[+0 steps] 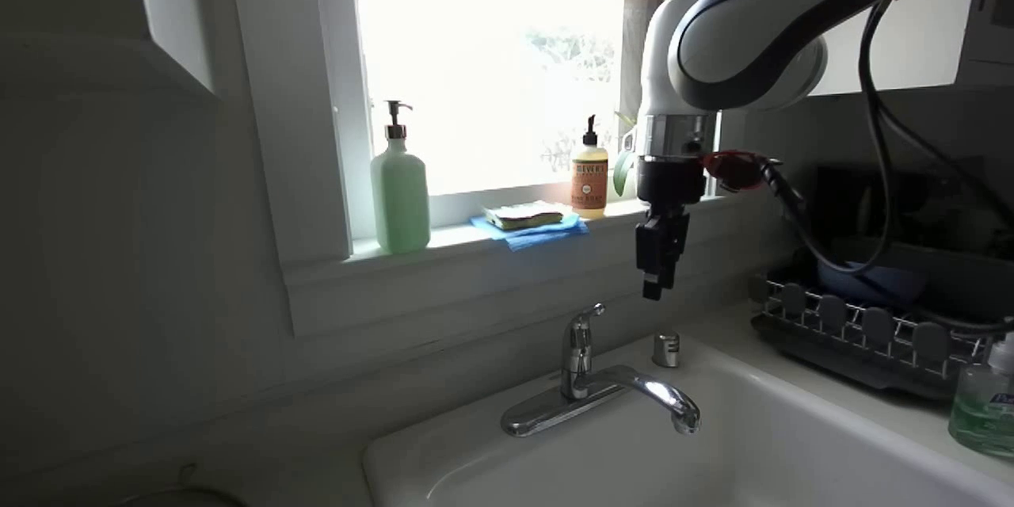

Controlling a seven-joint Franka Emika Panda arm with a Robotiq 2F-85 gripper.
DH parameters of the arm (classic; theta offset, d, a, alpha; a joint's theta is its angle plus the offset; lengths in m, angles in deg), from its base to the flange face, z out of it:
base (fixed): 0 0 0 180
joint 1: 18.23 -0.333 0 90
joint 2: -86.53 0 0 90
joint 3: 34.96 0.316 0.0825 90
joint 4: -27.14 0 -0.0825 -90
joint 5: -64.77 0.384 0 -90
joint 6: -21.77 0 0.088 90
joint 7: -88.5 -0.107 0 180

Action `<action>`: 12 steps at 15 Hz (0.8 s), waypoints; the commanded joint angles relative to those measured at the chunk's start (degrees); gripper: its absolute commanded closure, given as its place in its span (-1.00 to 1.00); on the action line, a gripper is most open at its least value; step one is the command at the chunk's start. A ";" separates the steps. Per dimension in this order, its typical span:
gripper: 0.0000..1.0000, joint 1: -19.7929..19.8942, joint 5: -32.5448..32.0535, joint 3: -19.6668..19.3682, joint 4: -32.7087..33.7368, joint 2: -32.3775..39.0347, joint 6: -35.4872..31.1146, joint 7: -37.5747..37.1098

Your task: Close the tap

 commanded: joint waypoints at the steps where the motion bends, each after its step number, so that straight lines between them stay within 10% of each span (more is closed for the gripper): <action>1: -0.76 1.22 2.76 -0.29 -1.49 -4.58 10.84 2.34; 12: -1.00 2.17 14.32 -2.46 -7.08 -11.24 21.17 4.57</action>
